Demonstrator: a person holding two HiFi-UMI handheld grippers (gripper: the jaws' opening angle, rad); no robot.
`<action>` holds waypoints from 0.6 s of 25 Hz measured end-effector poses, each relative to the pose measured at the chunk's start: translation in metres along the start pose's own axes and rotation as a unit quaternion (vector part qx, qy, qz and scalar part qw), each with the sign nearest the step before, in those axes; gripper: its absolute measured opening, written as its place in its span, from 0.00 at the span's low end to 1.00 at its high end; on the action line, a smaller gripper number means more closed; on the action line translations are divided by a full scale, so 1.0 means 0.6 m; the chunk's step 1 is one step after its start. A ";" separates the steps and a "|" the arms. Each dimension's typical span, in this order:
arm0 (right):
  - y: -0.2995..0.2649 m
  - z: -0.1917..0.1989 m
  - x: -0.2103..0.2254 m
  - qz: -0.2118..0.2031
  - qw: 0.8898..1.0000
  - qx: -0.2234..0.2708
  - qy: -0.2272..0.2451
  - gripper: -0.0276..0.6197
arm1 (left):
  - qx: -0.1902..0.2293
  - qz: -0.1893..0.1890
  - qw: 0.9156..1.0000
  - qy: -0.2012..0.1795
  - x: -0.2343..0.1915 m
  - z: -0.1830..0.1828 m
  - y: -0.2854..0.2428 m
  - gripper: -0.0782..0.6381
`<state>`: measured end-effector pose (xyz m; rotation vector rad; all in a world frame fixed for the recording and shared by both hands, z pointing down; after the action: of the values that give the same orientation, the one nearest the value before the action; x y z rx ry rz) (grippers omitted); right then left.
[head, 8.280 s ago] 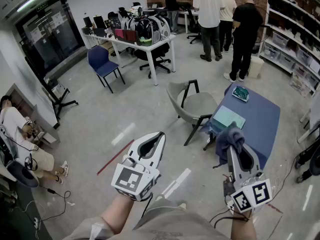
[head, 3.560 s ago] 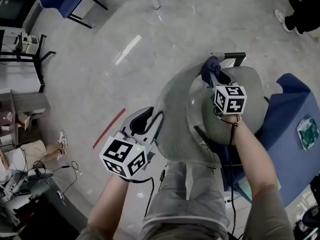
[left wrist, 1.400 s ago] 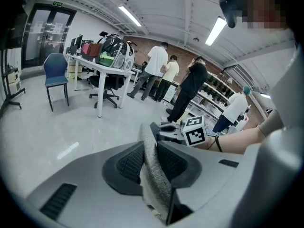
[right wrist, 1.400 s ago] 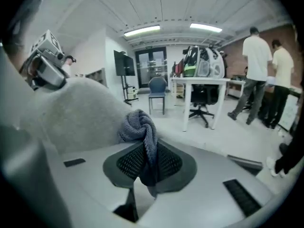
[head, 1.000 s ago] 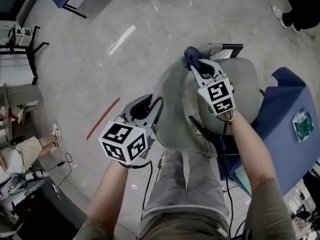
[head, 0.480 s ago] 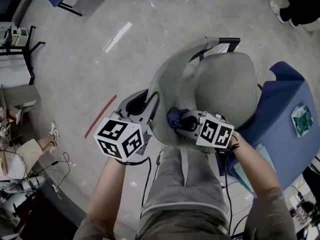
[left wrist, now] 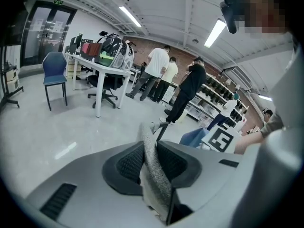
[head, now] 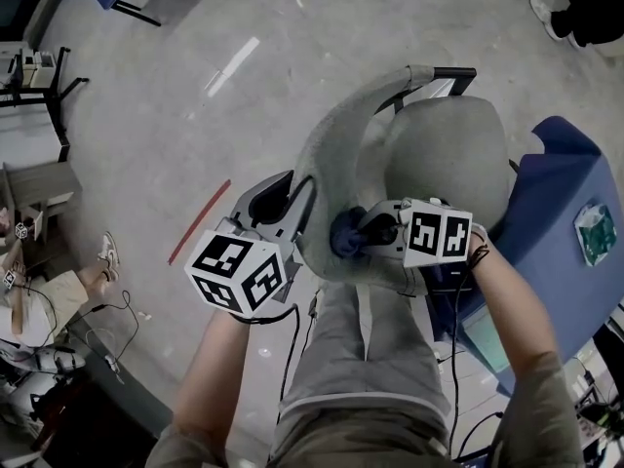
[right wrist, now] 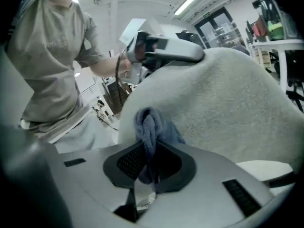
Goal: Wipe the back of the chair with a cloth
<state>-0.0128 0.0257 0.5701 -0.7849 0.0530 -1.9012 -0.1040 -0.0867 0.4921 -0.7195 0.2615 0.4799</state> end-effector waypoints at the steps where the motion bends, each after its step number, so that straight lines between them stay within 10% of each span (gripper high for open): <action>1: 0.003 -0.003 0.029 0.020 1.000 0.016 -0.015 0.14 | 0.000 -0.003 1.000 -0.003 0.000 0.001 0.000 0.25; 10: 0.065 -0.065 0.206 0.190 0.970 0.135 -0.074 0.14 | 0.013 -0.003 1.000 0.006 0.002 0.001 0.010 0.25; 15: 0.180 -0.067 0.296 0.335 0.909 0.216 -0.121 0.14 | 0.010 0.006 1.000 0.013 -0.002 0.002 0.004 0.25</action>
<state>0.0071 -0.1847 0.5858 -0.5866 -0.2233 -1.0952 -0.1063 -0.0847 0.4918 -0.7046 0.2948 0.4786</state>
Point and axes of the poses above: the fingertips, and each gripper's own axes: y backward along the fingers, x to its right, z out of its underside, the point moved 2 cm from there along y, backward along the fingers, and after that the axes turned 5 degrees about x, right-handed, at the moved point
